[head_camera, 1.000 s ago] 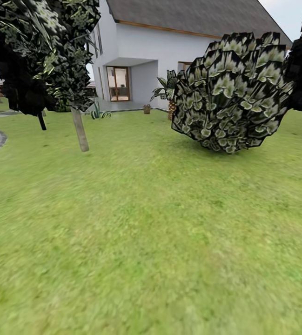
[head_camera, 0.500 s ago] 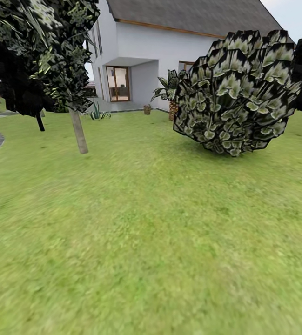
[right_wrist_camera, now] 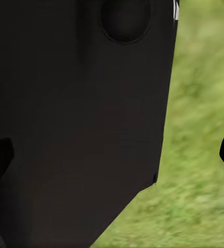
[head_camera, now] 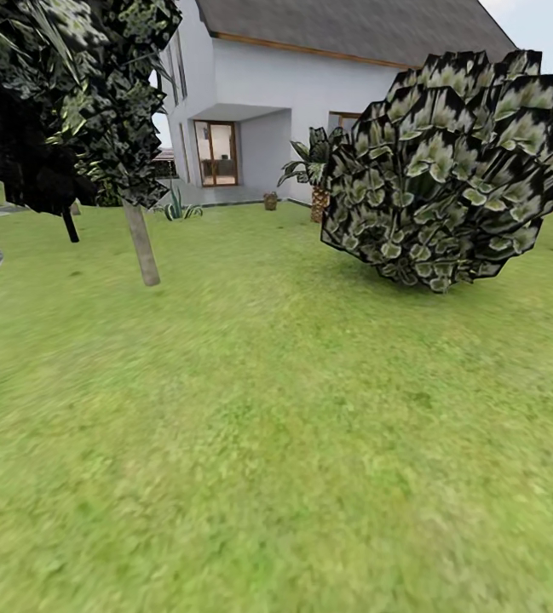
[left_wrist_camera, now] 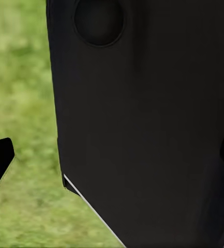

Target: Take the three Easter eggs out of the wicker basket on the lawn in the garden, then place them on the lawn next to a single tree (choose any tree) so that all three eggs are next to the same tree and none are left in the basket.

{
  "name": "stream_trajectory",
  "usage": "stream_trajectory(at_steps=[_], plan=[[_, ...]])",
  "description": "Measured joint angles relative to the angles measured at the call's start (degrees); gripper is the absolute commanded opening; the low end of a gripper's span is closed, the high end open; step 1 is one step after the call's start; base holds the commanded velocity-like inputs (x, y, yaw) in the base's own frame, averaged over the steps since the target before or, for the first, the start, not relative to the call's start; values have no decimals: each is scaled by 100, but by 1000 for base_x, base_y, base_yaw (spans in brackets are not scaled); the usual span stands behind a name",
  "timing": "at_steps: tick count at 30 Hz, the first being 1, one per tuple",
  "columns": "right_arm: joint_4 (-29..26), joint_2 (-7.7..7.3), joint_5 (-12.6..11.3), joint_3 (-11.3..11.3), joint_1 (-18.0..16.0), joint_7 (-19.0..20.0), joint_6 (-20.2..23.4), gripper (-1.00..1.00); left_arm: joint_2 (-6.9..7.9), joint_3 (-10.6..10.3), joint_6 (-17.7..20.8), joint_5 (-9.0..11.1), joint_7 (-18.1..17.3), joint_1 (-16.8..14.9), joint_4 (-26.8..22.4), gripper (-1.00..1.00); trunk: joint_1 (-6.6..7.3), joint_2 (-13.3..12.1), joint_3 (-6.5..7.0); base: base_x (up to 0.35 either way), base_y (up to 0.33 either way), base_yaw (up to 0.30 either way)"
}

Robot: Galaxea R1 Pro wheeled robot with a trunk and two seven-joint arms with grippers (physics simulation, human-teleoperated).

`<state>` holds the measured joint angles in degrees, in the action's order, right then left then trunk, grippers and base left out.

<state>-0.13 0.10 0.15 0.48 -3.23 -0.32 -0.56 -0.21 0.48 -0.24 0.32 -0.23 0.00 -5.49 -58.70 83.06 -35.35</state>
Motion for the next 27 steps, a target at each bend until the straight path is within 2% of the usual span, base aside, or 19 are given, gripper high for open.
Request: stream_trajectory(at_steps=[27], plan=[[-6,-84,-7,-16,0,0,-13,100,4,0,-1,0,0,0,0,100,0,0,0,323,73,0]])
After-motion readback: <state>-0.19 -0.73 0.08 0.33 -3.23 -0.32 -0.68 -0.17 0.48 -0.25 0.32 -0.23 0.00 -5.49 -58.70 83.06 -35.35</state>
